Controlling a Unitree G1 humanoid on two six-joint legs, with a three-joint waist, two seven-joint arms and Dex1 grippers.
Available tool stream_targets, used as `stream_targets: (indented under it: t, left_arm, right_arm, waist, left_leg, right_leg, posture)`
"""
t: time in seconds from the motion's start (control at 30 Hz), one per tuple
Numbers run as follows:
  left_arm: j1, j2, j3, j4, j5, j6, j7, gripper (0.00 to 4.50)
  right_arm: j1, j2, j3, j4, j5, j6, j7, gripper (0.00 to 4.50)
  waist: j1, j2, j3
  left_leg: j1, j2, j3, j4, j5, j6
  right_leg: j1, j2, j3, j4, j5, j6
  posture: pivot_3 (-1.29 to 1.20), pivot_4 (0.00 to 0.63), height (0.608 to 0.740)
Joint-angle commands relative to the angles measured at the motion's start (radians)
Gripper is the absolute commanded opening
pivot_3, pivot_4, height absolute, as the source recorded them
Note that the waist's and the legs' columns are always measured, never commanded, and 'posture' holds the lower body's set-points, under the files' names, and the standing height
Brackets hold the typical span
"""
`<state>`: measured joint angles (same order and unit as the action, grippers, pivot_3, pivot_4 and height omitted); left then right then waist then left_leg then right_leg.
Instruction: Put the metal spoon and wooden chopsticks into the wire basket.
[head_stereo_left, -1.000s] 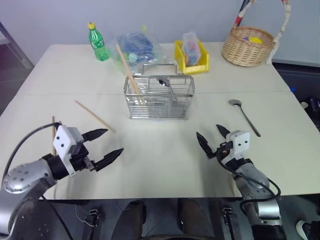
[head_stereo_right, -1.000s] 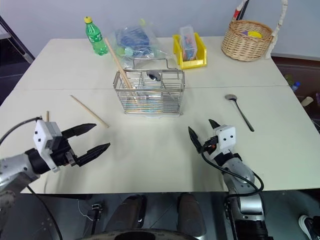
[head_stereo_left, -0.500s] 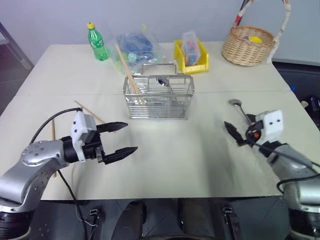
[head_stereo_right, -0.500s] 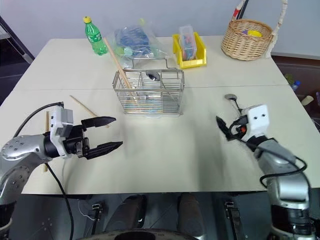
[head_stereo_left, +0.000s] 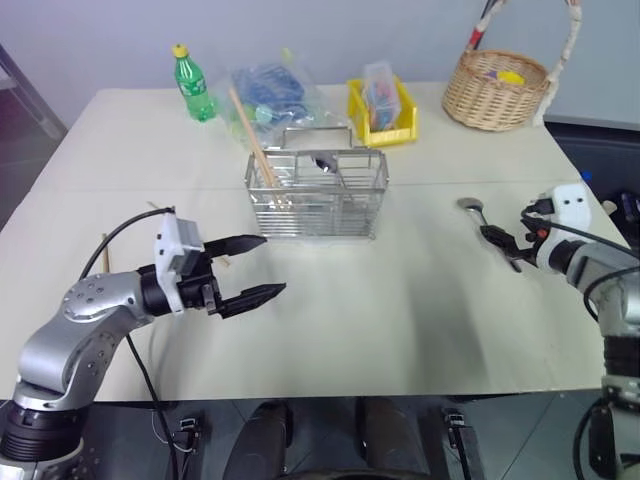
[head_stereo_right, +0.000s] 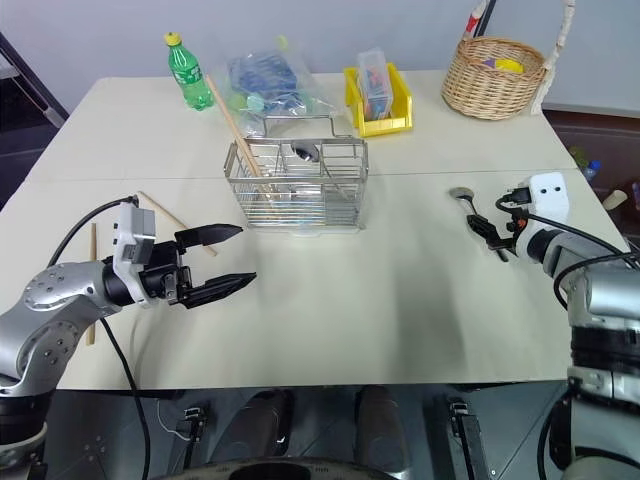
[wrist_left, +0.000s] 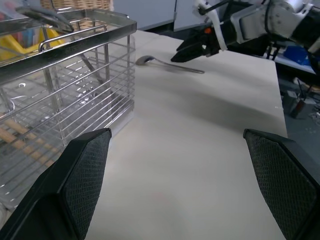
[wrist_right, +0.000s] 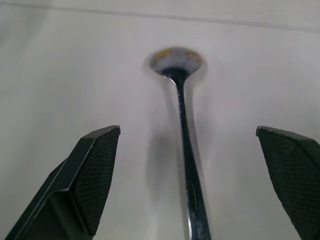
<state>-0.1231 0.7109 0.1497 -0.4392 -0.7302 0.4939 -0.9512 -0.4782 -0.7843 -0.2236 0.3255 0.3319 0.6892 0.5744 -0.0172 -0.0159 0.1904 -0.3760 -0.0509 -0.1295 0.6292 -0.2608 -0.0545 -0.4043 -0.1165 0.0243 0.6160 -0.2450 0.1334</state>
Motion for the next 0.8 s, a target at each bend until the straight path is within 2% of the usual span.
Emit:
stream_targets:
  t: [0.03,0.23,0.53,0.63,0.8]
  left_arm:
    - [-0.004,-0.011,-0.001,-0.014,0.001,-0.010,0.006,4.45]
    - [0.002,-0.037,-0.013,-0.011,0.020,-0.021,0.021,4.45]
    - [0.006,-0.074,-0.021,-0.018,0.052,-0.033,0.049,4.45]
    - [0.011,-0.079,-0.017,-0.020,0.057,-0.034,0.054,4.50]
    - [0.023,-0.085,-0.013,-0.028,0.062,-0.036,0.060,4.50]
  right_arm:
    - [-0.086,-0.023,0.048,0.156,-0.063,-0.088,0.057,4.50]
    - [-0.214,-0.005,0.125,0.392,-0.147,-0.210,0.112,4.50]
    - [-0.315,0.037,0.181,0.573,-0.227,-0.286,0.174,4.50]
    - [-0.332,0.047,0.178,0.597,-0.228,-0.276,0.195,3.71]
    - [-0.348,0.057,0.168,0.610,-0.217,-0.235,0.217,1.15]
  waist:
    - [0.000,0.000,0.000]
    - [-0.003,0.001,0.000]
    - [-0.012,0.000,0.000]
    - [-0.021,0.000,0.000]
    - [-0.027,0.000,0.000]
  left_leg:
    - [0.000,0.000,0.000,0.000,0.000,0.000]
    - [0.000,0.000,0.001,0.000,0.000,0.000]
    - [0.001,0.000,0.001,0.001,0.000,0.000]
    - [0.001,0.000,0.001,0.001,0.000,0.000]
    - [0.001,0.000,0.001,0.001,0.000,0.000]
  right_leg:
    - [0.000,0.000,0.000,0.000,0.000,0.001]
    - [0.000,0.000,0.000,-0.001,0.001,0.003]
    - [0.001,0.000,0.000,0.000,0.002,0.002]
    - [0.001,0.000,0.000,0.000,0.002,0.002]
    - [0.001,0.000,0.000,0.000,0.002,0.003]
  posture:
    - [0.00,0.150,0.740]
    - [0.00,0.150,0.740]
    - [0.00,0.150,0.740]
    - [0.00,0.150,0.740]
    - [0.00,0.150,0.740]
